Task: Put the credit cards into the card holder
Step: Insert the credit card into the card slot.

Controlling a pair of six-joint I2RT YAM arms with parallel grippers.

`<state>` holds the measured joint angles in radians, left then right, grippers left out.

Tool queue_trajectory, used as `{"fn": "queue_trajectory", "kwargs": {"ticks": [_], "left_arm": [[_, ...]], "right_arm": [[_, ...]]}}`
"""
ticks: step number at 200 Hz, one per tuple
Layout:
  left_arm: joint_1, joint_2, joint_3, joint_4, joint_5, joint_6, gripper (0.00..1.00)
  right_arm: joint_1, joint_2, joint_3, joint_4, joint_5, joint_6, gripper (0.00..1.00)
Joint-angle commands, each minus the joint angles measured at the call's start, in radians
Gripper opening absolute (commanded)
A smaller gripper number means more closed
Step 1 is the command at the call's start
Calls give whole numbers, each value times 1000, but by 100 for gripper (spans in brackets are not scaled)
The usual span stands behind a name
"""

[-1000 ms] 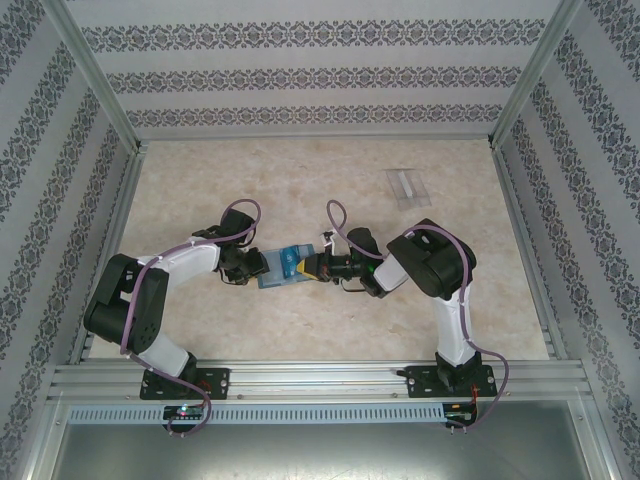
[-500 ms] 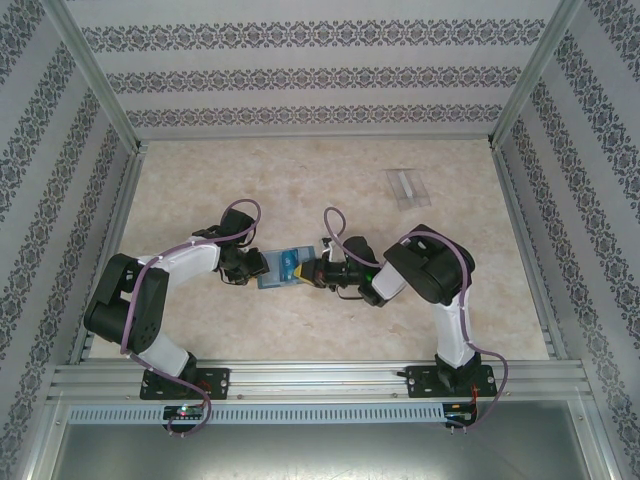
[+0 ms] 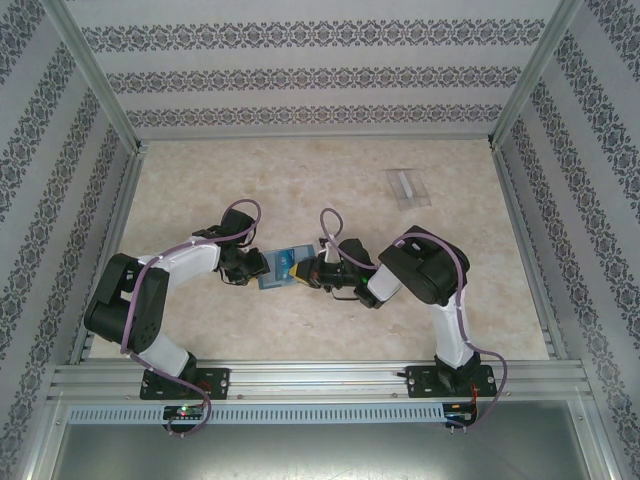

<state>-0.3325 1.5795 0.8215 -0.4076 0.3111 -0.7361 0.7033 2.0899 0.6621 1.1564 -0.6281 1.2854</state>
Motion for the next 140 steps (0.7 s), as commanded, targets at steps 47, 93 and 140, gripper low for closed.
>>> {"fn": "queue_trajectory", "kwargs": {"ticks": [47, 93, 140], "left_arm": [[-3, 6, -13, -4, 32, 15, 32], [-3, -1, -4, -15, 26, 26, 33], [10, -44, -18, -2, 78, 42, 36]], "right_arm": [[79, 32, 80, -188, -19, -41, 0], [68, -67, 81, -381, 10, -154, 22], [59, -176, 63, -515, 66, -219, 35]]}}
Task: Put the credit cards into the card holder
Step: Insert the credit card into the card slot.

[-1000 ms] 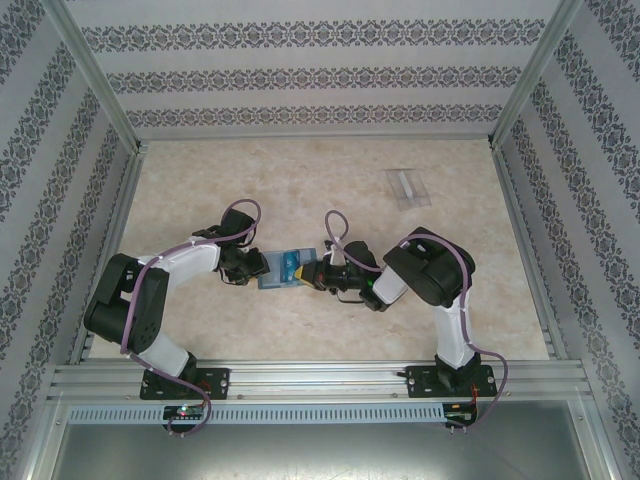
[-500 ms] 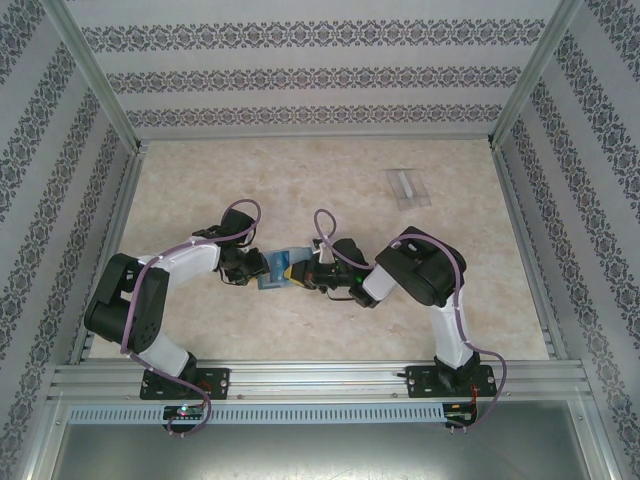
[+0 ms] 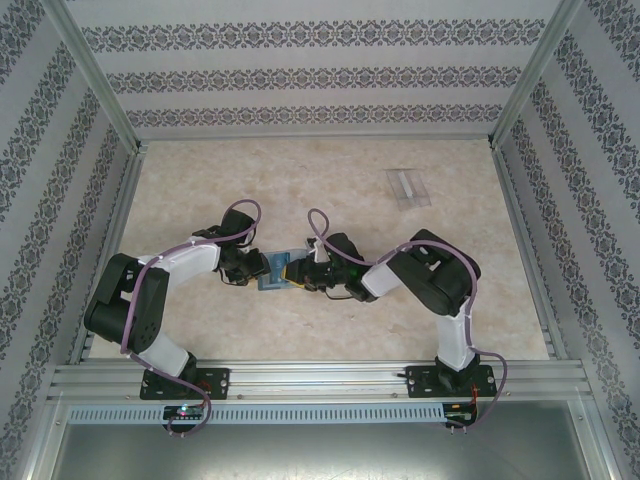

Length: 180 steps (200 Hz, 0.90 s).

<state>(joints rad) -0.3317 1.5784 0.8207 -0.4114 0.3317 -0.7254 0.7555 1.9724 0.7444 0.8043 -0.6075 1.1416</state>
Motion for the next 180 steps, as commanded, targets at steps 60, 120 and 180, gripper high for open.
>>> {"fn": "queue_trajectory", "kwargs": {"ticks": [60, 120, 180], "left_arm": [[81, -87, -48, 16, 104, 40, 38], [99, -75, -107, 97, 105, 38, 35], [99, -61, -107, 100, 72, 59, 30]], "right_arm": [[19, -109, 88, -444, 137, -204, 35], [41, -111, 191, -631, 226, -294, 38], [42, -53, 295, -736, 252, -342, 34]]}}
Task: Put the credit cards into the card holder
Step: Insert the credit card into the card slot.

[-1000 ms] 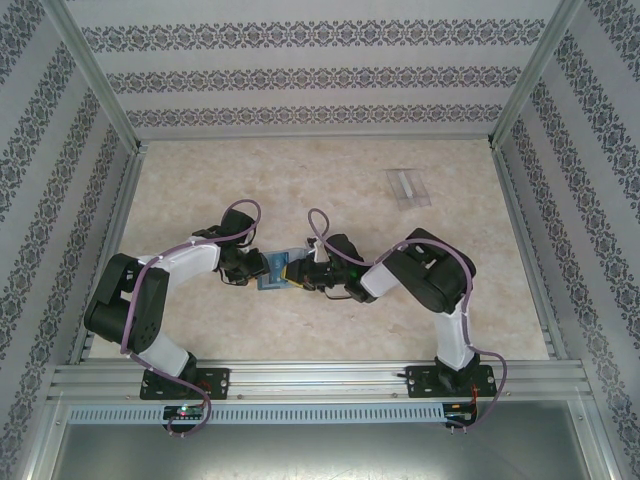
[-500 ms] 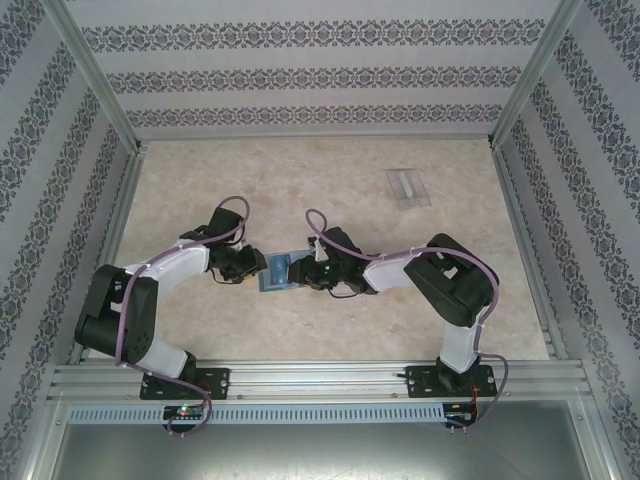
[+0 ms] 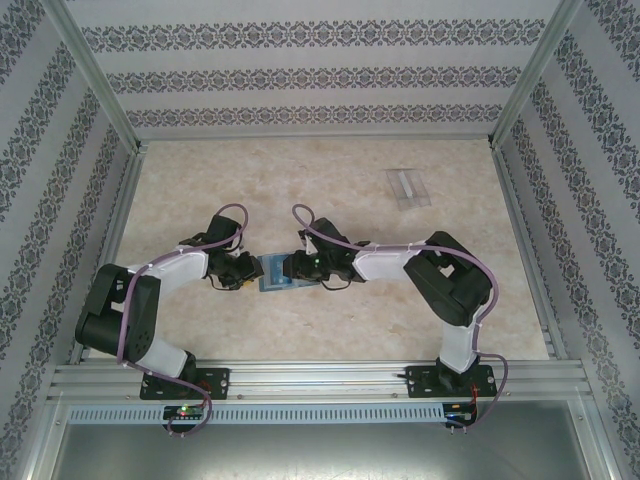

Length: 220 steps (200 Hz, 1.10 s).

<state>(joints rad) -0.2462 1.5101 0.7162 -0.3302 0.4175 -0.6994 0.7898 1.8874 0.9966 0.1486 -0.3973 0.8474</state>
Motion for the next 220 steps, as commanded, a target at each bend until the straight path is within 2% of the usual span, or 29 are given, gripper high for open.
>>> {"fn": "queue_trajectory", "kwargs": {"ticks": [1, 60, 85, 130, 170, 220], "left_arm": [[14, 7, -3, 19, -13, 33, 30], [13, 36, -1, 43, 4, 42, 28], [14, 44, -6, 63, 9, 38, 28], [13, 44, -11, 66, 9, 34, 27], [13, 38, -16, 75, 15, 29, 27], [14, 30, -25, 96, 38, 13, 26]], "right_arm": [[8, 32, 45, -80, 42, -47, 34], [11, 60, 70, -101, 48, -68, 34], [14, 64, 78, -98, 42, -77, 20], [27, 65, 106, -122, 54, -114, 7], [48, 78, 144, -145, 50, -142, 2], [54, 91, 154, -128, 19, -136, 1]]}}
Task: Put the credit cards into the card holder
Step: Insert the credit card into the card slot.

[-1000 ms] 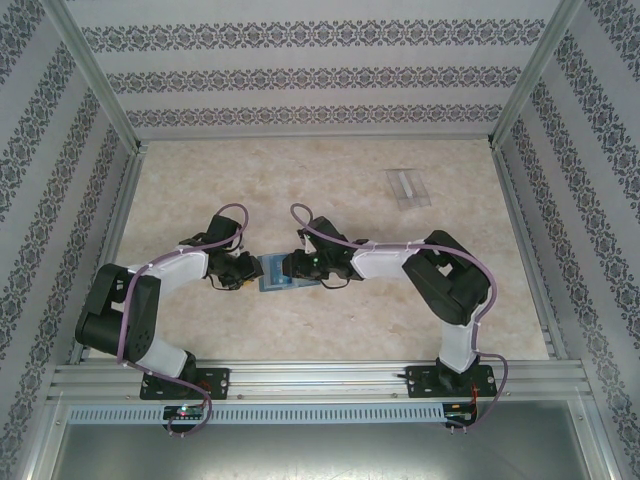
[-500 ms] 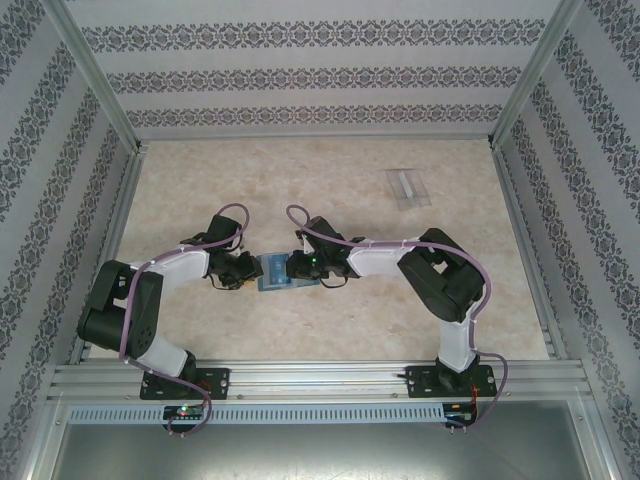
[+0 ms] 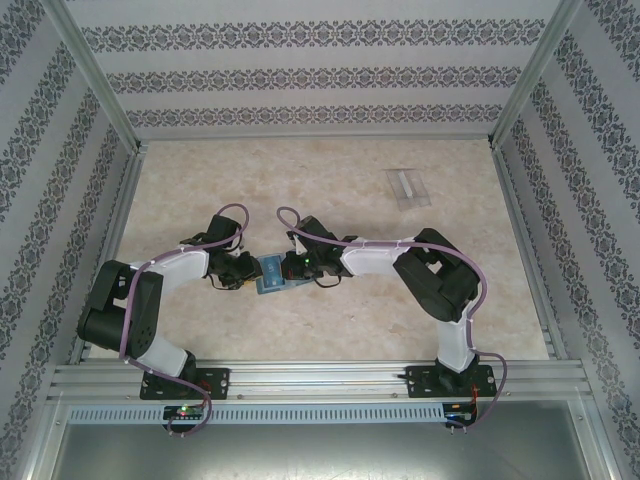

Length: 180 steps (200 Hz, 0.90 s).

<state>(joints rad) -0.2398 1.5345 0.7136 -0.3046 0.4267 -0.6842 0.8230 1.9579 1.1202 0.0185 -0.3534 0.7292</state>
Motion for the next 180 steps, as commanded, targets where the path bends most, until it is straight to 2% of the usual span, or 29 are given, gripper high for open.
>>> {"fn": "queue_trajectory", "kwargs": {"ticks": [1, 22, 58, 78, 104, 149, 180], "left_arm": [[7, 6, -23, 71, 30, -3, 26], [7, 7, -17, 60, 32, 4, 26], [13, -18, -13, 45, 29, 6, 31], [26, -33, -5, 22, 38, -2, 38], [44, -72, -3, 4, 43, -2, 49], [59, -157, -30, -4, 22, -44, 56], [59, -131, -52, 31, 52, -44, 57]], "right_arm": [[21, 21, 31, 3, -26, -18, 1], [18, 18, 25, 20, -43, -23, 3], [7, -13, 10, 41, -67, -36, 12], [-16, -24, 3, 55, -131, -52, 23], [-65, -87, -40, 57, -172, -75, 28], [-91, -250, -99, -108, -69, -179, 40], [-78, -276, -75, -258, 189, -153, 50]]}}
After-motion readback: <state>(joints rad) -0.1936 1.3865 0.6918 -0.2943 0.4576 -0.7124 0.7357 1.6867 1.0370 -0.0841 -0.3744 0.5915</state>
